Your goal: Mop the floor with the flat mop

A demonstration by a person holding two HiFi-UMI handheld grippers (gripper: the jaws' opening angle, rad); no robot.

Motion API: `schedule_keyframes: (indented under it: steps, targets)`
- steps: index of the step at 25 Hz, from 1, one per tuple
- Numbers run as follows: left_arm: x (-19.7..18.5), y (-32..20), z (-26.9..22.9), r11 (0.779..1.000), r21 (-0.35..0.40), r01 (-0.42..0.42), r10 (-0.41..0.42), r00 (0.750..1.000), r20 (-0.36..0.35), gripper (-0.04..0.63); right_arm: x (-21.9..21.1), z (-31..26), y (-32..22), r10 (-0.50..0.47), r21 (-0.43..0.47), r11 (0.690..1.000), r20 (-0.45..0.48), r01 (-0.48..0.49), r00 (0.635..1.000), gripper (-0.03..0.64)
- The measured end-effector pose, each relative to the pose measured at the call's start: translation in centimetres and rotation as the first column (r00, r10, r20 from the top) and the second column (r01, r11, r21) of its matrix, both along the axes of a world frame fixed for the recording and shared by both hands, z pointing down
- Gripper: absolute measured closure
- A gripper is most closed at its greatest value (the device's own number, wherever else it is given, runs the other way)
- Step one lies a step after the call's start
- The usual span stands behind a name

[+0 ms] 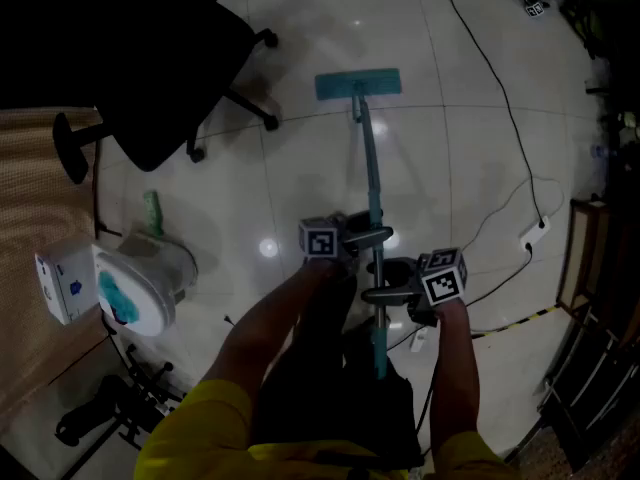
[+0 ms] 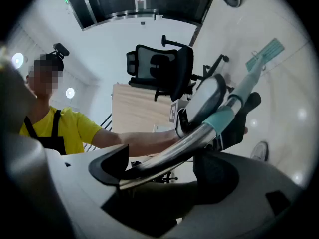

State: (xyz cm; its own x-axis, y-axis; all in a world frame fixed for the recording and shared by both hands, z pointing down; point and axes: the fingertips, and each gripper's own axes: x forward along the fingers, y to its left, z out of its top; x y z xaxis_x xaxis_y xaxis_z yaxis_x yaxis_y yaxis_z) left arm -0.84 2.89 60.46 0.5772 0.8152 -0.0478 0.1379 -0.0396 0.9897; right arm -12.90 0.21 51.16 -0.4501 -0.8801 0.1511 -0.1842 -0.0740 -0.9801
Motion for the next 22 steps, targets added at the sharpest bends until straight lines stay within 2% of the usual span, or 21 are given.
schedule_keyframes:
  steps: [7,12,16,18,22]
  targets:
    - [13.0,-6.5,1.7,1.000,0.013,0.016,-0.016,0.999,-0.046,0.135,12.9,1.5,-6.3,0.108,0.059,0.992,0.008,-0.108,0.994,0.210]
    - [17.1,-8.8,1.8,1.000,0.006,-0.001,0.002,0.999,-0.054,0.135,17.0,2.1,-8.5,0.131,0.068,0.989,-0.022,-0.130,0.991,0.219]
    - [15.9,-7.9,-0.1,1.000,-0.009,-0.017,0.016,0.997,-0.073,0.135,15.8,0.7,-7.9,0.124,0.051,0.991,-0.062,-0.121,0.990,0.218]
    - [13.4,-6.9,-1.5,1.000,-0.007,-0.023,0.022,0.997,-0.071,0.135,13.2,-0.5,-6.8,0.105,0.035,0.994,-0.074,-0.103,0.992,0.218]
    - [6.6,-3.1,-5.1,1.000,0.006,-0.012,0.013,0.998,-0.064,0.135,6.1,-4.4,-3.1,0.086,0.067,0.994,-0.071,-0.081,0.994,0.218]
